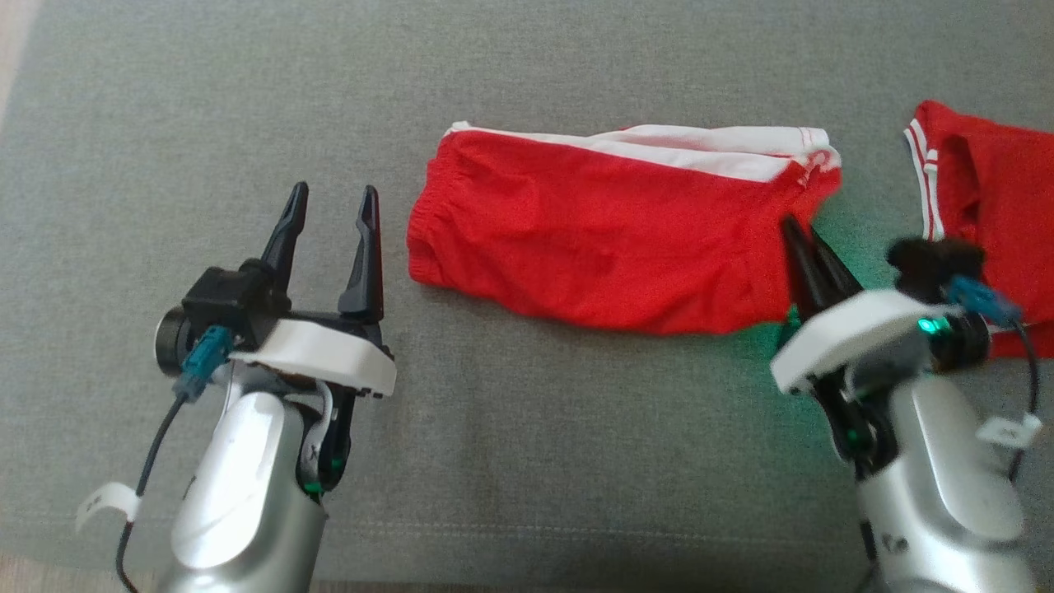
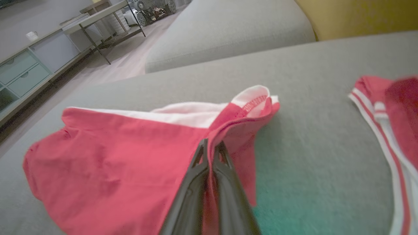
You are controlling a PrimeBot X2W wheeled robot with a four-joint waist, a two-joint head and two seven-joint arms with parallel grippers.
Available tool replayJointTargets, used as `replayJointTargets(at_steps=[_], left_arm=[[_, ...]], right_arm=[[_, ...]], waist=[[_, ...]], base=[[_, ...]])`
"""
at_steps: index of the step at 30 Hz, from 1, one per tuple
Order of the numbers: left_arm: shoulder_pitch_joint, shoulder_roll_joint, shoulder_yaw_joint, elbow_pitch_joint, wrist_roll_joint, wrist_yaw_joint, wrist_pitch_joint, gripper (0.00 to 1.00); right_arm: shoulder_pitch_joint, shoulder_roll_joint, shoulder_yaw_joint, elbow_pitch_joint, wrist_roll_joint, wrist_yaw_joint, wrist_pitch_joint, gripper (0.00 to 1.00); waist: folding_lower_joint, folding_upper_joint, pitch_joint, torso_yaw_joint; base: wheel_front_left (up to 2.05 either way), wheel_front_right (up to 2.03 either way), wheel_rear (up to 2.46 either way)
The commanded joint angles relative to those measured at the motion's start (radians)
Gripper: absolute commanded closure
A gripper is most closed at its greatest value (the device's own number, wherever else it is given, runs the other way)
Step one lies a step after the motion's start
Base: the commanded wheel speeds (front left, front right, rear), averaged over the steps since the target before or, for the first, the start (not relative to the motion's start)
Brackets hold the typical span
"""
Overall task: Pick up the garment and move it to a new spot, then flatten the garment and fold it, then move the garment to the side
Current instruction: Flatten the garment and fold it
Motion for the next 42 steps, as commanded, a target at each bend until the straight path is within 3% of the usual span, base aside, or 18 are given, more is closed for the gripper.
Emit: replayJointTargets(at_steps=[1,10,21,29,30,31,32,42], left_arm=[[-0.004,0.016,0.028,-0.027,0.001,0.000,-0.005,0.00],[0.001,0.007,0.007,-0.022,-0.008,-0.003,-0.005,0.00],[0.000,-0.002,-0.017,-0.019,-0.026,0.001,-0.005,0.00],[-0.014,-0.004,-0.029,-0.022,-0.037,0.003,-0.005,0.00],[-0.016,-0.005,-0.031,-0.021,-0.038,0.003,-0.005,0.00],[-0.017,-0.005,-0.031,-0.022,-0.039,0.004,-0.005,0.00],[-0.018,-0.005,-0.031,-0.022,-0.040,0.005,-0.005,0.00],[-0.006,-0.003,-0.004,-0.023,-0.026,0.010,-0.005,0.00]], right_arm=[[-0.061,0.008,0.046,-0.052,-0.010,-0.001,0.013,1.00],[-0.229,0.009,0.269,-0.041,0.080,-0.001,0.064,1.00],[-0.393,0.009,0.563,0.182,0.267,-0.001,0.004,1.00],[-0.455,0.009,0.691,0.317,0.353,-0.001,-0.057,1.00],[-0.463,0.009,0.702,0.331,0.360,-0.001,-0.066,0.74],[-0.470,0.009,0.713,0.339,0.369,-0.001,-0.077,0.17],[-0.478,0.009,0.724,0.344,0.376,-0.001,-0.089,0.00],[-0.512,0.009,0.743,0.265,0.347,-0.001,-0.203,0.00]], waist=[[0.0000,0.0000,-0.009,0.006],[0.0000,0.0000,-0.035,0.076],[0.0000,0.0000,-0.014,0.162],[0.0000,0.0000,0.023,0.176],[0.0000,0.0000,0.027,0.175],[0.0000,0.0000,0.031,0.173],[0.0000,0.0000,0.033,0.170],[0.0000,0.0000,0.011,0.108]], base=[[0.00,0.00,0.00],[0.00,0.00,0.00],[0.00,0.00,0.00],[0.00,0.00,0.00],[0.00,0.00,0.00],[0.00,0.00,0.00],[0.00,0.00,0.00],[0.00,0.00,0.00]])
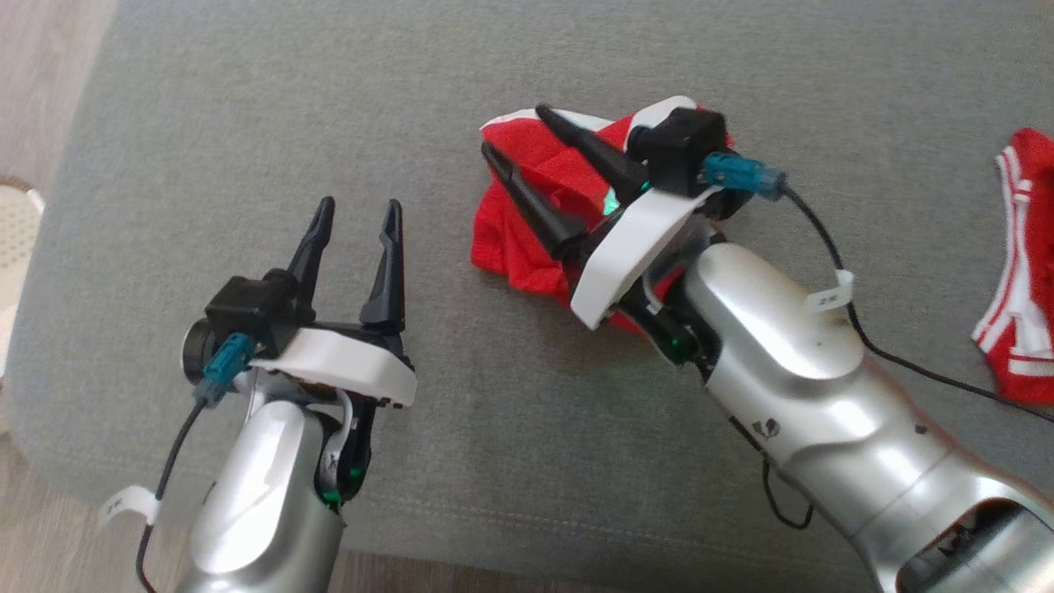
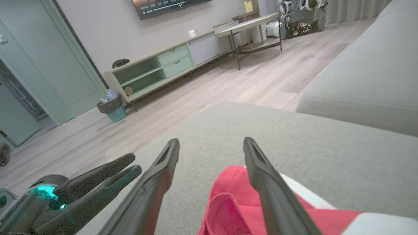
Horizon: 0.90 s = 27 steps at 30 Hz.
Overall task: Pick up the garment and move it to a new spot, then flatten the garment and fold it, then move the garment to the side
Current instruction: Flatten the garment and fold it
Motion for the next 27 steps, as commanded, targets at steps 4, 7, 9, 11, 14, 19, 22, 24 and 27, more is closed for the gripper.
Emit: replayJointTargets(at_steps=[4,7,9,11,14,19,22,24,27], left_arm=[[-0.005,0.023,0.052,-0.037,0.017,0.006,-0.005,0.00],[0.004,0.032,0.062,-0.044,0.023,0.010,-0.005,0.00],[0.009,0.038,0.067,-0.051,0.028,0.013,-0.005,0.00],[0.014,0.046,0.072,-0.063,0.032,0.016,-0.005,0.00],[0.024,0.066,0.082,-0.086,0.040,0.019,-0.005,0.00],[0.043,0.090,0.084,-0.112,0.050,0.022,-0.005,0.00],[0.056,0.101,0.081,-0.123,0.053,0.023,-0.002,0.00],[0.060,0.103,0.080,-0.126,0.053,0.023,0.001,0.00],[0.068,0.110,0.077,-0.135,0.054,0.025,0.008,0.00]], right_arm=[[0.042,0.009,-0.093,-0.100,-0.053,-0.001,-0.034,0.00],[0.100,-0.028,-0.209,-0.165,-0.105,-0.001,-0.051,0.00],[0.153,-0.050,-0.304,-0.213,-0.142,-0.001,-0.051,0.00],[0.210,-0.069,-0.401,-0.271,-0.185,-0.001,-0.051,0.00],[0.348,-0.085,-0.584,-0.381,-0.271,-0.001,-0.014,0.00],[0.511,-0.061,-0.744,-0.511,-0.369,-0.001,0.033,0.00],[0.591,-0.039,-0.791,-0.570,-0.400,-0.001,0.055,0.00],[0.613,-0.033,-0.803,-0.587,-0.408,-0.001,0.061,0.00],[0.657,-0.017,-0.821,-0.632,-0.421,-0.001,0.077,0.00]], waist=[[0.0000,0.0000,-0.026,-0.042],[0.0000,0.0000,-0.038,-0.064],[0.0000,0.0000,-0.046,-0.077],[0.0000,0.0000,-0.052,-0.091],[0.0000,0.0000,-0.065,-0.113],[0.0000,0.0000,-0.080,-0.136],[0.0000,0.0000,-0.089,-0.144],[0.0000,0.0000,-0.091,-0.145],[0.0000,0.0000,-0.098,-0.149]], base=[[0.00,0.00,0.00],[0.00,0.00,0.00],[0.00,0.00,0.00],[0.00,0.00,0.00],[0.00,0.00,0.00],[0.00,0.00,0.00],[0.00,0.00,0.00],[0.00,0.00,0.00],[0.00,0.00,0.00]])
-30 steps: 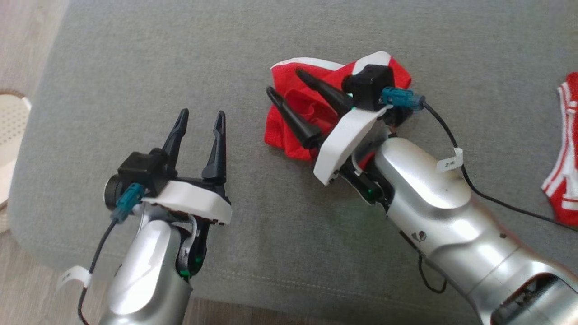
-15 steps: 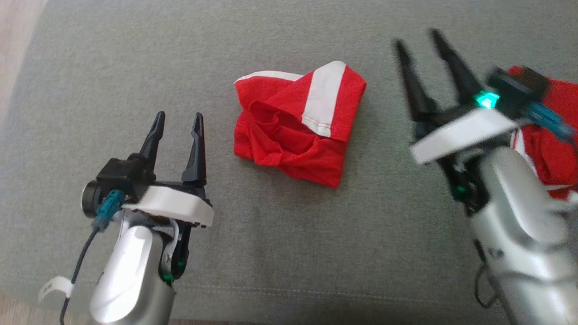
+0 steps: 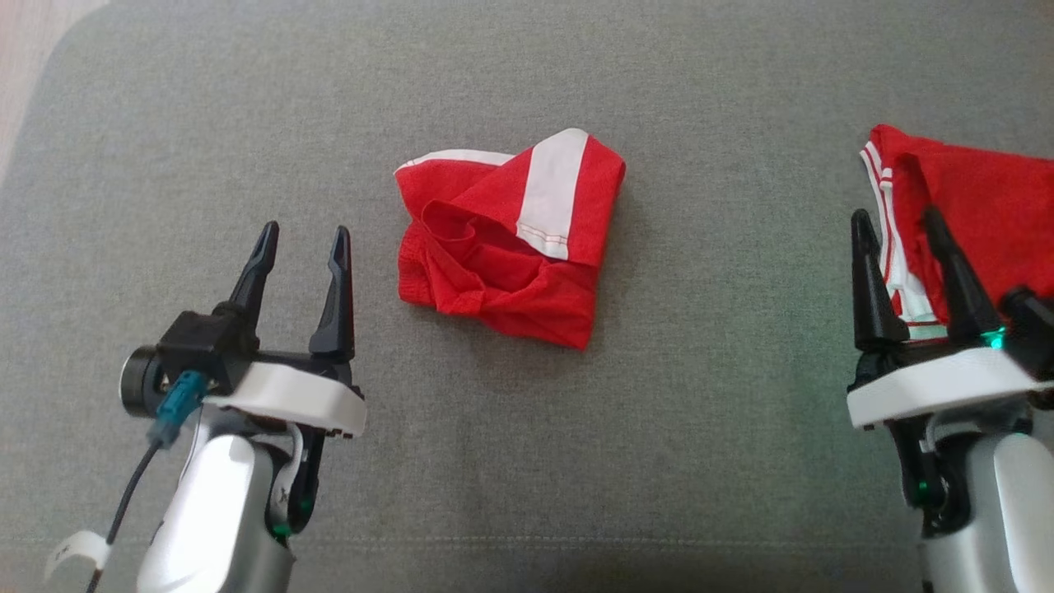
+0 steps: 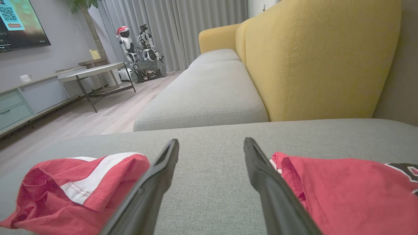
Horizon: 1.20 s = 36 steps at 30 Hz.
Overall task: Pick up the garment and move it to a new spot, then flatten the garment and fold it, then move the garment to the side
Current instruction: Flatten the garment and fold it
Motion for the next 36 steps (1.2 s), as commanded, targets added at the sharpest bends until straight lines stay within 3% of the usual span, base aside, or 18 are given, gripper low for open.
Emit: replayJointTargets(at_steps=[1,23,24,25,30,36], left_arm=[[-0.020,0.026,0.033,-0.040,0.008,0.007,0.001,0.00],[-0.011,0.036,0.013,-0.041,-0.005,0.018,0.013,0.00],[-0.011,0.036,0.012,-0.042,-0.006,0.019,0.013,0.00],[-0.012,0.037,0.012,-0.042,-0.006,0.019,0.013,0.00],[-0.027,0.037,0.007,-0.047,-0.010,0.017,0.011,0.00],[-0.056,0.023,-0.007,-0.043,-0.011,0.012,0.004,0.00]], right_arm=[[-0.014,0.005,0.016,-0.055,-0.012,-0.001,0.007,0.00],[0.016,0.022,0.003,-0.107,-0.037,-0.001,0.065,0.00],[0.014,0.021,0.004,-0.104,-0.035,-0.001,0.067,0.86],[0.012,0.019,0.004,-0.097,-0.032,-0.001,0.073,1.00],[-0.034,0.003,0.027,-0.055,-0.028,-0.001,0.077,1.00],[-0.172,-0.003,0.191,0.149,-0.007,-0.001,0.070,1.00]], waist=[[0.0000,0.0000,-0.003,-0.002],[0.0000,0.0000,-0.013,0.011],[0.0000,0.0000,-0.012,0.012],[0.0000,0.0000,-0.010,0.013],[0.0000,0.0000,0.015,0.028],[0.0000,0.0000,0.057,0.069]], base=[[0.00,0.00,0.00],[0.00,0.00,0.00],[0.00,0.00,0.00],[0.00,0.00,0.00],[0.00,0.00,0.00],[0.00,0.00,0.00]])
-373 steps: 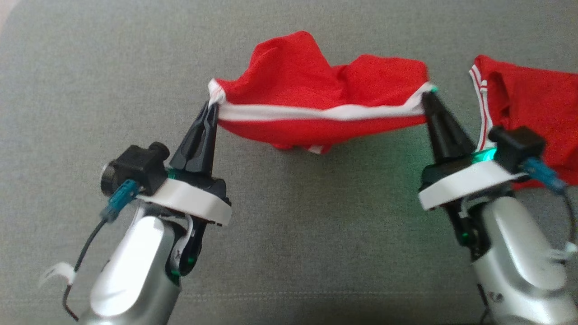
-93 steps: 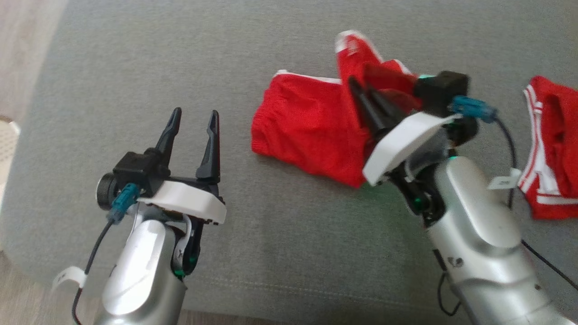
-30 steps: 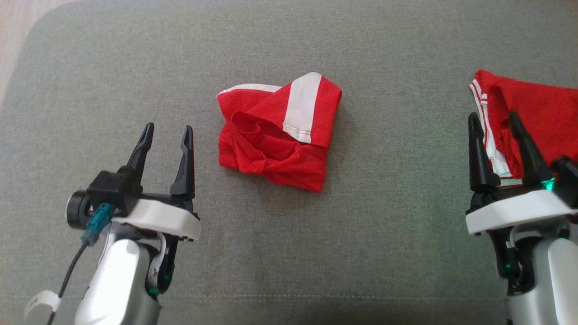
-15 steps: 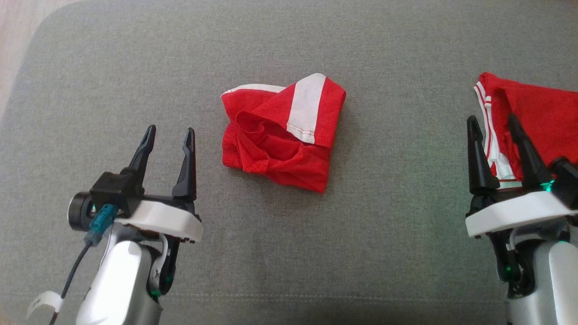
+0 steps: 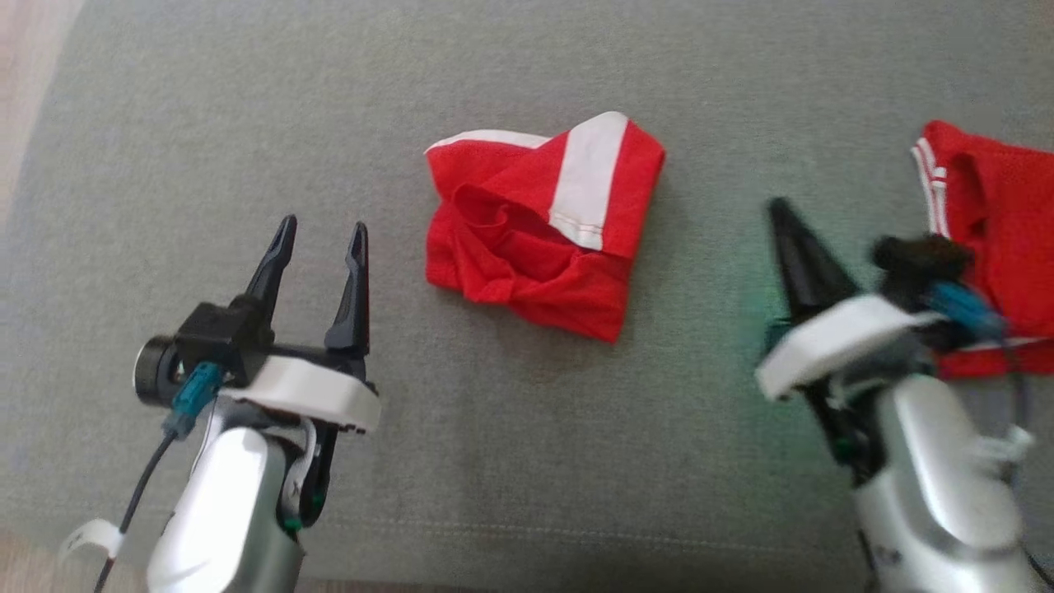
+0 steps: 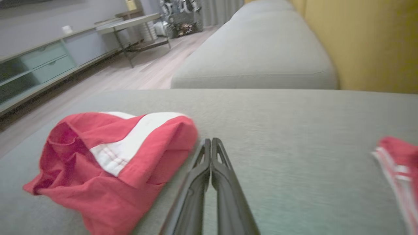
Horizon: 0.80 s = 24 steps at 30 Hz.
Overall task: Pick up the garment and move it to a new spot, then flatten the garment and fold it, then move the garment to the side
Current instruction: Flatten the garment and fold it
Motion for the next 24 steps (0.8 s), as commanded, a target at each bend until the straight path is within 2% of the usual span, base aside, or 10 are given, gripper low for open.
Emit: replayJointTargets(at_steps=[1,5,6,14,18,24], left_arm=[[-0.052,0.010,0.028,-0.028,-0.007,0.001,-0.012,0.00],[-0.070,-0.006,0.019,-0.015,-0.011,-0.002,-0.018,0.00],[-0.070,-0.006,0.019,-0.015,-0.011,-0.002,-0.018,0.00],[-0.091,-0.025,0.010,0.008,-0.013,-0.006,-0.027,0.00],[-0.096,-0.030,0.010,0.013,-0.012,-0.008,-0.028,0.00],[-0.101,-0.035,0.016,0.009,-0.010,-0.010,-0.029,0.00]], right_arm=[[-0.057,0.001,0.068,0.028,0.015,-0.001,-0.011,1.00],[-0.149,0.007,0.156,0.203,0.037,-0.001,-0.051,1.00],[-0.149,0.007,0.156,0.203,0.037,-0.001,-0.051,1.00],[-0.294,0.017,0.247,0.467,0.082,-0.001,-0.130,1.00],[-0.346,0.019,0.305,0.523,0.123,-0.001,-0.170,1.00],[-0.430,0.011,0.397,0.512,0.183,-0.001,-0.199,1.00]], waist=[[0.0000,-0.0001,0.021,0.027],[0.0000,-0.0001,0.041,0.064],[0.0000,-0.0001,0.041,0.064],[0.0000,-0.0001,0.062,0.100],[0.0000,-0.0001,0.067,0.104],[0.0000,-0.0001,0.069,0.107]], base=[[0.00,0.00,0.00],[0.00,0.00,0.00],[0.00,0.00,0.00],[0.00,0.00,0.00],[0.00,0.00,0.00],[0.00,0.00,0.00]])
